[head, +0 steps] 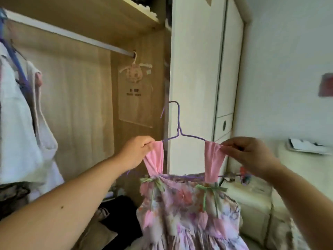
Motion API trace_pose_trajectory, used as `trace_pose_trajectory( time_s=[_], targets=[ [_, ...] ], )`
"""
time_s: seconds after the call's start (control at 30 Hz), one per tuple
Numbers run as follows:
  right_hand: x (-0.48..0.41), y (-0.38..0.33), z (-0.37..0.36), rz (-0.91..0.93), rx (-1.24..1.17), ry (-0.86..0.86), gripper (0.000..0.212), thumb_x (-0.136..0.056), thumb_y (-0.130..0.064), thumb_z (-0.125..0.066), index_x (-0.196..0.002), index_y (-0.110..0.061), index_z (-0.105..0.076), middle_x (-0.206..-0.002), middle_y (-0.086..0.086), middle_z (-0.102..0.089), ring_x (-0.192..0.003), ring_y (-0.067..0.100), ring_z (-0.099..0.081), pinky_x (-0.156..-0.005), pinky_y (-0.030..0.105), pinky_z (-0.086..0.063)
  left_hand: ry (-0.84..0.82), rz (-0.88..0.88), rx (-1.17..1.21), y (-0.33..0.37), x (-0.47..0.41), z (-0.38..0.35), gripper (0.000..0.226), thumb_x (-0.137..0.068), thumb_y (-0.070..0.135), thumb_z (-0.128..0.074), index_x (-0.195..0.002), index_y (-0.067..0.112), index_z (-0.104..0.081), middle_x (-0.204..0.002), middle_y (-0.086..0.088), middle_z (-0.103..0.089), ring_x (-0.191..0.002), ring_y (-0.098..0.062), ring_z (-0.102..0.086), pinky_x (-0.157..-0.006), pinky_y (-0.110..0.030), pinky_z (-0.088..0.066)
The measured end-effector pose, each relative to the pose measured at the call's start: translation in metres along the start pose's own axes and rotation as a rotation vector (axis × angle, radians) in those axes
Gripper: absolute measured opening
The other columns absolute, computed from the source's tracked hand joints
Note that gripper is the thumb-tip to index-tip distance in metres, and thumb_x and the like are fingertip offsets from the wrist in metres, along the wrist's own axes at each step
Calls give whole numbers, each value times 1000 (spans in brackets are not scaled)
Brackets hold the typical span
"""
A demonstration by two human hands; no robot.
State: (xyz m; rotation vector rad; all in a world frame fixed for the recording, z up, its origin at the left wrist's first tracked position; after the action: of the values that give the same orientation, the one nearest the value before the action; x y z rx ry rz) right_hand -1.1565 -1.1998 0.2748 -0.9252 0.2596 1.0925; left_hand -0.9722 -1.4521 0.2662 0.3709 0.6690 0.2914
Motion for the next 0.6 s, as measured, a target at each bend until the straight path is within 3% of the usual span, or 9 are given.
trace_pose_trajectory(
  time_s=[0.1,0.2,0.33,0.47,0.6],
  targets=[
    [42,15,13,-110,141,-22,27,-87,-29,-63,-68,-48,-64,-67,-13,-68,-61,-4,-59,-57,10,-44,-41,-21,35,13,0,-42,14,-95,35,-50,-86,29,-59,-77,13,-60,-73,-8,-57,-61,-25,-39],
    [89,25,22,-223,208,8,15,-90,-27,-60,-82,-35,-69,-71,-18,-66,-61,-11,-56,-58,3,-38,-101,-81,69,26,6,-81,19,-93,43,-48,-88,30,-62,-77,17,-60,-73,-7,-58,-64,-27,-41],
    [161,25,22,-440,311,50,11,-91,-28,-59,-91,-29,-70,-72,-7,-65,-66,11,-59,-58,9,-38,-198,-208,81,39,24,-120,17,-92,49,-49,-79,41,-57,-75,19,-60,-74,-7,-58,-73,-31,-43],
    [236,0,10,-626,341,65,12,-89,-25,-60,-83,-32,-67,-70,-5,-63,-71,18,-60,-70,32,-49,-269,-332,48,52,53,-142,18,-95,42,-47,-93,35,-64,-85,15,-63,-84,-15,-60,-82,-35,-42],
    [313,-43,-16,-801,341,144,24,-89,-32,-58,-69,-44,-60,-60,-12,-62,-56,1,-56,-55,21,-44,-347,-454,72,67,102,-145,21,-97,32,-46,-101,33,-66,-99,7,-65,-96,-22,-59,-82,-34,-37]
  ],
)
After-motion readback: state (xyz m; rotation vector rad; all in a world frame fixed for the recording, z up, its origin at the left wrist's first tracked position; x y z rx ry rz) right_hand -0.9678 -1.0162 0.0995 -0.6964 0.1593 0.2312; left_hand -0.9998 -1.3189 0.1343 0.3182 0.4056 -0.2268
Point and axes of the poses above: each hand's wrist, its own x-axis away from the middle knuckle, its own z-axis out of the back of the hand, y = z × x, the point moved 1 cm from there along -x, towards the middle knuckle
